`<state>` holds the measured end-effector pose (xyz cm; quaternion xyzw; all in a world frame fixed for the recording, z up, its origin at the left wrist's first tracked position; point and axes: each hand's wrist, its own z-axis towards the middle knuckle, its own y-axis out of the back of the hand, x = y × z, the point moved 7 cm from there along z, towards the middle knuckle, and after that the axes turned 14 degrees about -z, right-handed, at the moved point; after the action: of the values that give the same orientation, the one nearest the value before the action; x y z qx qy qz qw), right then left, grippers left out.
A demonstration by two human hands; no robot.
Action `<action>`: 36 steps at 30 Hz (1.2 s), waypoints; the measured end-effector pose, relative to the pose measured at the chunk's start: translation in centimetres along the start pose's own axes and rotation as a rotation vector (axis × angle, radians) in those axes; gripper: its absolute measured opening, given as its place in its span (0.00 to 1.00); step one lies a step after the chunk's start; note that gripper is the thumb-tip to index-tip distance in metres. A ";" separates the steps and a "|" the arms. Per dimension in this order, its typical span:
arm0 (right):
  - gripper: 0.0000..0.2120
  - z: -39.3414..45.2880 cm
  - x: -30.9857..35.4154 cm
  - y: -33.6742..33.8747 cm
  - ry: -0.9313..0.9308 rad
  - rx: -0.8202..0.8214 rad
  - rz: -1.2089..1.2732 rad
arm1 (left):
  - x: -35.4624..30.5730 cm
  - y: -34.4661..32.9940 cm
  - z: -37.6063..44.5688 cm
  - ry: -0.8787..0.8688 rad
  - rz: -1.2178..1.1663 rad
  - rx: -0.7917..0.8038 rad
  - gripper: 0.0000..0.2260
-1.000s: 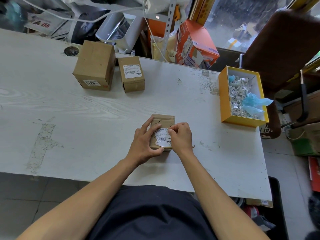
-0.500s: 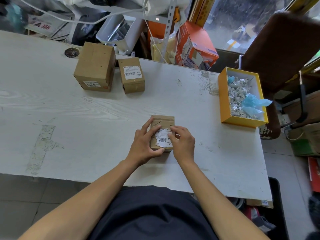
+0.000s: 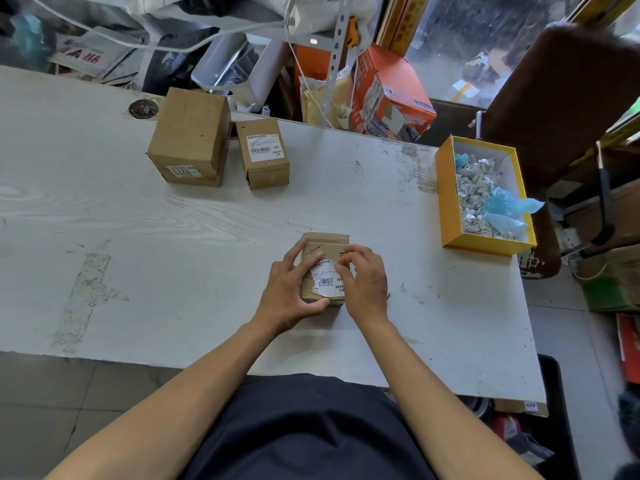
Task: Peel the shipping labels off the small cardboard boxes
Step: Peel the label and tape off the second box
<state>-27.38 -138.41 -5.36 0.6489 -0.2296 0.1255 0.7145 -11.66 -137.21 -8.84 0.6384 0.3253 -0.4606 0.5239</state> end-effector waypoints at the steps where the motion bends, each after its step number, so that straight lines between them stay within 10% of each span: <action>1: 0.04 0.0 0.0 0.0 0.011 0.008 0.008 | 0.0 0.0 0.0 -0.003 0.001 0.001 0.39; 36: 0.04 0.7 -1.0 -0.3 -0.134 0.122 0.149 | 0.2 0.1 0.1 -0.017 -0.042 -0.003 0.38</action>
<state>-28.25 -139.03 -6.06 0.6793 -0.3163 0.1483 0.6453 -11.48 -137.32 -8.99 0.6267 0.3346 -0.4765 0.5179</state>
